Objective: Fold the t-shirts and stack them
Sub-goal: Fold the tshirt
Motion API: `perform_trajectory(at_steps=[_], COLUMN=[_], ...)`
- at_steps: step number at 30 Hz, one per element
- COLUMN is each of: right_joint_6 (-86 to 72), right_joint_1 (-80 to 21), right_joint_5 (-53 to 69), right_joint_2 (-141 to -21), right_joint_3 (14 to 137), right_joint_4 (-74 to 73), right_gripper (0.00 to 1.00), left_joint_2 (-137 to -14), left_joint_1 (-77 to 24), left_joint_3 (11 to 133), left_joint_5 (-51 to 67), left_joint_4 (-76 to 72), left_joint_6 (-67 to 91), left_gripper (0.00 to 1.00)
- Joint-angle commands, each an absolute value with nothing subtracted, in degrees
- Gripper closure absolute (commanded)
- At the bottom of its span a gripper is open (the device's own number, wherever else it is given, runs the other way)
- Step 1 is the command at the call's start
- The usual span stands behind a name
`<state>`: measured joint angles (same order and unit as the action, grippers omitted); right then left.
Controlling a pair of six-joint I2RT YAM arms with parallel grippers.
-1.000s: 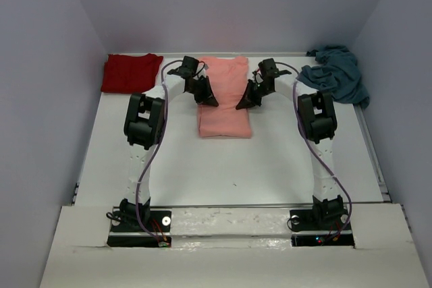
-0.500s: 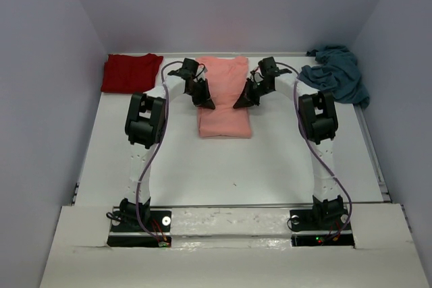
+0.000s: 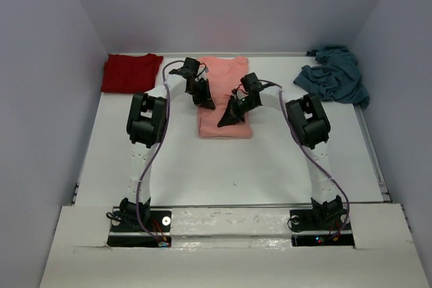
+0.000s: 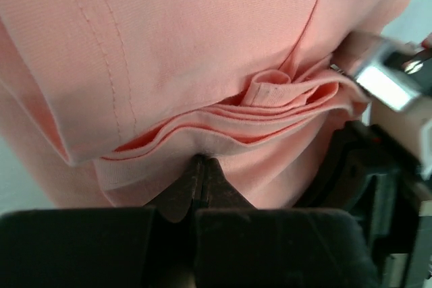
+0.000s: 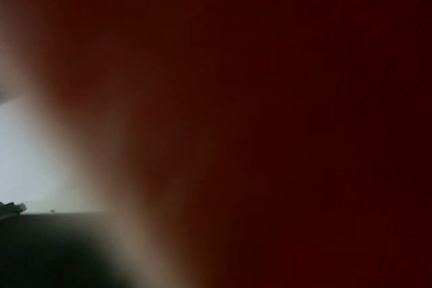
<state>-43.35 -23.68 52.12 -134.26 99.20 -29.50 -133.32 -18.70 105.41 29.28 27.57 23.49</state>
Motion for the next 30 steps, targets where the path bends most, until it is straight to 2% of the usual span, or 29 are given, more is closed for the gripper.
perform_trajectory(at_steps=[1,9,16,22,30], right_joint_6=[-43.34,-40.44,-38.85,-38.67,-34.47], right_joint_1=[-24.69,-25.75,-27.42,-27.42,-26.55], right_joint_5=[53.27,48.26,44.4,39.04,31.4], right_joint_2=[-129.47,-121.74,-117.69,-115.84,-120.23], right_joint_3=[93.02,76.32,68.38,69.34,83.82], right_joint_4=[-28.3,-30.41,-33.04,-33.66,-38.31], right_gripper=[1.0,1.0,1.0,1.0,1.0], left_joint_2=[-136.4,-138.6,-138.34,-136.85,-134.56], left_joint_1=[-18.98,-18.98,-18.9,-18.9,-18.9], left_joint_3=[107.66,110.48,109.43,107.14,105.12], left_joint_5=[25.49,25.05,24.7,24.52,24.35], left_joint_4=[30.32,31.03,30.5,30.24,30.94], left_joint_6=[20.92,19.95,18.9,18.19,17.67], left_gripper=[0.98,0.98,0.97,0.97,0.97])
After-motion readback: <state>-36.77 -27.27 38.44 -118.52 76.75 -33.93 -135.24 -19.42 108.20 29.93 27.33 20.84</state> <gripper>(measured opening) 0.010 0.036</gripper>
